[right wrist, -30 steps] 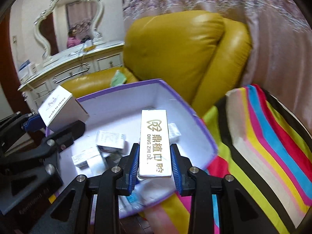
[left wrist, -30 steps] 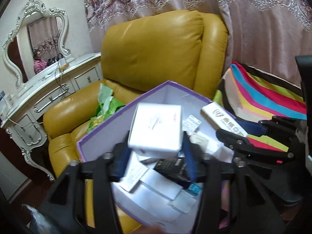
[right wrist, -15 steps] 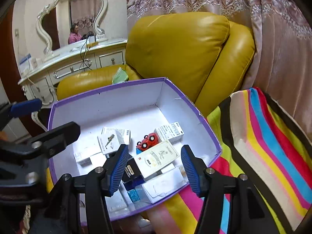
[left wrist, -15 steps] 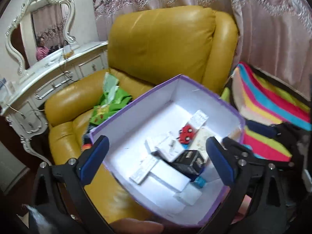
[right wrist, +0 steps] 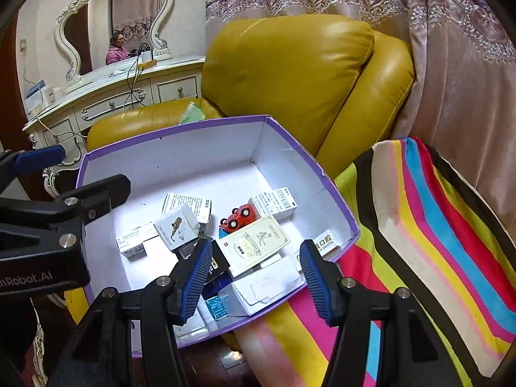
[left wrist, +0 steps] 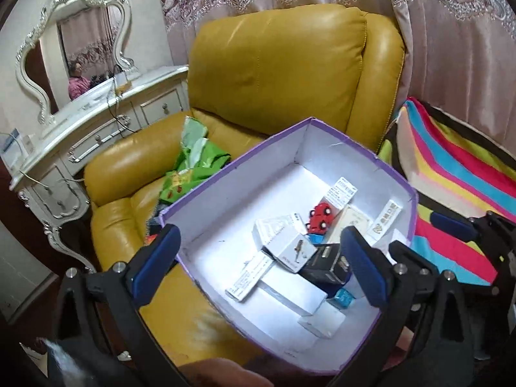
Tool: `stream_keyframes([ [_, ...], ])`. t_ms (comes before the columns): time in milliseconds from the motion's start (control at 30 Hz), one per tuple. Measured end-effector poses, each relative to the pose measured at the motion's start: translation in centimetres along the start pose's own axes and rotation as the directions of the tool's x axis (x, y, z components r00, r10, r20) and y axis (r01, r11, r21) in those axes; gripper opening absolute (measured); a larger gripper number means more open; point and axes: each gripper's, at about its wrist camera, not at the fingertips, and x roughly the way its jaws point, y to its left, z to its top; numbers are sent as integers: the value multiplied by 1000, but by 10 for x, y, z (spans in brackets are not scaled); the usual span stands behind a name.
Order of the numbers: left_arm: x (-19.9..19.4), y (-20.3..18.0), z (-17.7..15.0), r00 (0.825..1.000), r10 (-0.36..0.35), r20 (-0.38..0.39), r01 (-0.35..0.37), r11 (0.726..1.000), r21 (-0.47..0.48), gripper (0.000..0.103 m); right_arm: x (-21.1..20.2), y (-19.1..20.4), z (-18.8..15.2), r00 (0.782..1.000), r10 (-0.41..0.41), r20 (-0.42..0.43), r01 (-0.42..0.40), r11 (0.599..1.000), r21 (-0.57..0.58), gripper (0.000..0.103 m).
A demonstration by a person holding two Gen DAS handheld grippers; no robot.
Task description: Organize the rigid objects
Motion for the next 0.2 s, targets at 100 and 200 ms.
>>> stream_keyframes([
  [100,0,-3,-2,1000,23,0,-23,1000,10,100,0,2,-3,1000,0,-3,0,1000,1,58],
  [200,0,-4,-3,1000,5,11,-5,1000,9,100,-1,4,-3,1000,-1,-3,1,1000,2,58],
])
